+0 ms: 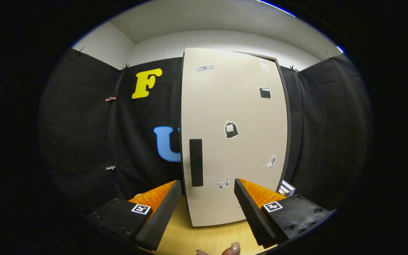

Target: Open the shoe cabinet door, grab the shoes and put them into the shoe cabinet, then close the shoe cabinet door.

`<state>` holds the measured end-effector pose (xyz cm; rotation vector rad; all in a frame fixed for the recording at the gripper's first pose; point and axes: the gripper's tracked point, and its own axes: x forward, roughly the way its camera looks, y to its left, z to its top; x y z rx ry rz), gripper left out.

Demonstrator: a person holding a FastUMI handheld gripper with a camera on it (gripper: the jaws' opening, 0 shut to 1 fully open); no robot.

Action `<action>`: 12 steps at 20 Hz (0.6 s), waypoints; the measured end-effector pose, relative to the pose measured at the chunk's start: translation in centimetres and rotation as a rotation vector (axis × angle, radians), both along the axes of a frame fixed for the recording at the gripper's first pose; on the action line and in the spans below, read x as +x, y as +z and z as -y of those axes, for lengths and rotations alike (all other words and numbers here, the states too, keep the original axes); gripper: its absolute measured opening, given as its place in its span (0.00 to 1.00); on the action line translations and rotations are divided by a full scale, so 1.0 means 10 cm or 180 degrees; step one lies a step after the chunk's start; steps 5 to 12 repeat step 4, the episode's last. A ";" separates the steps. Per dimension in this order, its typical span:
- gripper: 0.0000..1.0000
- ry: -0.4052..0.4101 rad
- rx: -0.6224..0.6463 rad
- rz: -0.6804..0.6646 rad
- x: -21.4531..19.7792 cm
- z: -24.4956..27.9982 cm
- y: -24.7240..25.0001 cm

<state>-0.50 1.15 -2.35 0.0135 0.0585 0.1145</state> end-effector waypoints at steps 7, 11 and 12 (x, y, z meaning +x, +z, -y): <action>0.99 -0.0050 -0.0008 0.0070 -0.05 0.03 0.05; 0.99 -0.0050 -0.0008 0.0070 -0.05 0.03 0.05; 0.99 -0.0050 -0.0008 0.0070 -0.05 0.03 0.05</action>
